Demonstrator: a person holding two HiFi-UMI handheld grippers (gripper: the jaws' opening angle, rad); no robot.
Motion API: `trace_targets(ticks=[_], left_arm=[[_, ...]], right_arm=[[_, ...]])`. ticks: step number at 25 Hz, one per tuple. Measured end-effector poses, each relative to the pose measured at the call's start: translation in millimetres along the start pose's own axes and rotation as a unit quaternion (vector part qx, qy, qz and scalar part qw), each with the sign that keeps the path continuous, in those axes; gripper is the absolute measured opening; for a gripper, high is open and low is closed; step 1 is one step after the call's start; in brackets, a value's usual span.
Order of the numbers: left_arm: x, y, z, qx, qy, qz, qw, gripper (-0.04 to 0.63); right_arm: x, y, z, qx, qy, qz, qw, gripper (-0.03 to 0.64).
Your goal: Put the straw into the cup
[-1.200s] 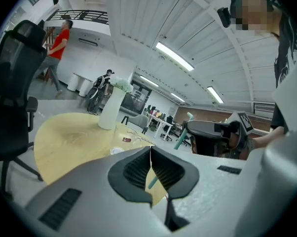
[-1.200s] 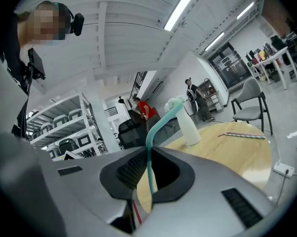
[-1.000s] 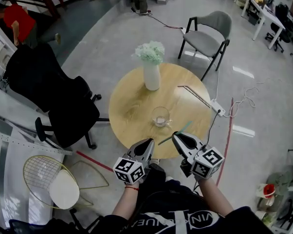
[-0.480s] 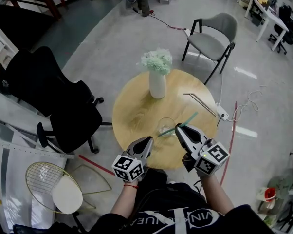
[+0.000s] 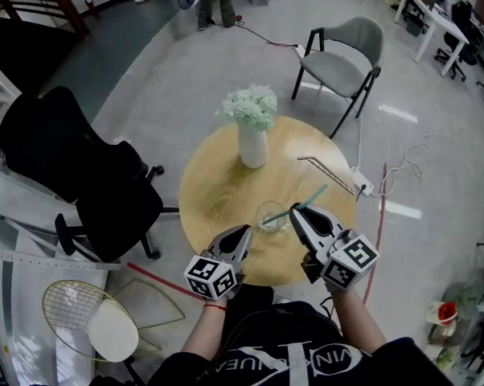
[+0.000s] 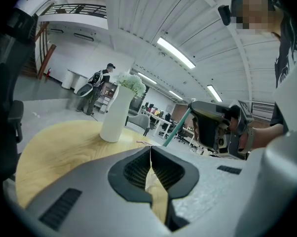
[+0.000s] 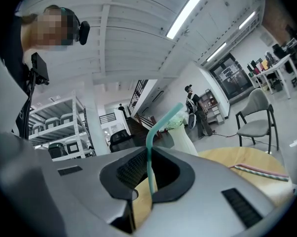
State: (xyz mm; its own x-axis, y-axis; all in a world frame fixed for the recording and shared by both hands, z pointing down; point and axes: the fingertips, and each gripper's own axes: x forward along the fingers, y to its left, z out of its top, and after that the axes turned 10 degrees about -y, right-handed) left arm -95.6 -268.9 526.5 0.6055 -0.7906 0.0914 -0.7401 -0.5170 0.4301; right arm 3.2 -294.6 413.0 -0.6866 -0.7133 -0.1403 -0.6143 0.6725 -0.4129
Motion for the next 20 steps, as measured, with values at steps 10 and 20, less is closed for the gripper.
trace_targets(ticks=[10, 20], left_arm=[[10.6, 9.4, -12.7, -0.003, 0.017, -0.01, 0.9998, 0.012], [17.6, 21.1, -16.3, -0.009, 0.027, -0.009, 0.9995, 0.012]], right_arm=[[5.5, -19.0, -26.5, 0.009, 0.017, -0.02, 1.0, 0.025], [16.3, -35.5, -49.5, 0.011, 0.051, -0.035, 0.998, 0.025]])
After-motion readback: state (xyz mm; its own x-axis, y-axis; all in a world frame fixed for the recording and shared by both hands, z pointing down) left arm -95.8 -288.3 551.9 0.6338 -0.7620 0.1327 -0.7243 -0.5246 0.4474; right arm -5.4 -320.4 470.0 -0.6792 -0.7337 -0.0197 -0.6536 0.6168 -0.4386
